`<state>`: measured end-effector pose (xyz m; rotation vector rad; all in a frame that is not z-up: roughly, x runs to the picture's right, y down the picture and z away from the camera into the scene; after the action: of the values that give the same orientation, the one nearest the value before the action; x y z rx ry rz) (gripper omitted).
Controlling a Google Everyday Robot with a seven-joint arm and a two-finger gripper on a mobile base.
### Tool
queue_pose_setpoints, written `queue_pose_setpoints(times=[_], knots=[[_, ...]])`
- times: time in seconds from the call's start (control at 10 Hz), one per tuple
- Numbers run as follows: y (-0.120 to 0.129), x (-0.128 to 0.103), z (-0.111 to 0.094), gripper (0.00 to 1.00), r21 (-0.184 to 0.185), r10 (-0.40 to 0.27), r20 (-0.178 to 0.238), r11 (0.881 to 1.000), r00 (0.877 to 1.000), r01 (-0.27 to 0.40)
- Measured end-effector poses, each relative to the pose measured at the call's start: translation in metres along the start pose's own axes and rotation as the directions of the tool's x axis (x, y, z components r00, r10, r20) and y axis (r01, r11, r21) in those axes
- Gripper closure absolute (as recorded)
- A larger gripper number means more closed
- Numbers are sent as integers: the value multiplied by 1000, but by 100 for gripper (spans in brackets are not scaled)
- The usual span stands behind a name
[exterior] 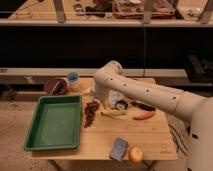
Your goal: Place grapes in red bowl
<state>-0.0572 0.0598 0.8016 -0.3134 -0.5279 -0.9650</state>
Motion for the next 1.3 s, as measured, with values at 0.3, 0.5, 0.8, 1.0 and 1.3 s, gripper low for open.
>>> queue_pose_setpoints(times=[0.3, 0.5, 0.8, 1.0, 1.3], knots=[[-3, -3, 30, 20, -52, 32, 43, 998, 999, -29], [-3, -3, 47, 20, -80, 63, 70, 995, 996, -58], [-4, 1, 68, 20, -110, 115, 103, 989, 988, -103], [-5, 7, 73, 20, -123, 167, 133, 981, 977, -151], [-3, 23, 85, 20, -159, 258, 147, 959, 955, -234]])
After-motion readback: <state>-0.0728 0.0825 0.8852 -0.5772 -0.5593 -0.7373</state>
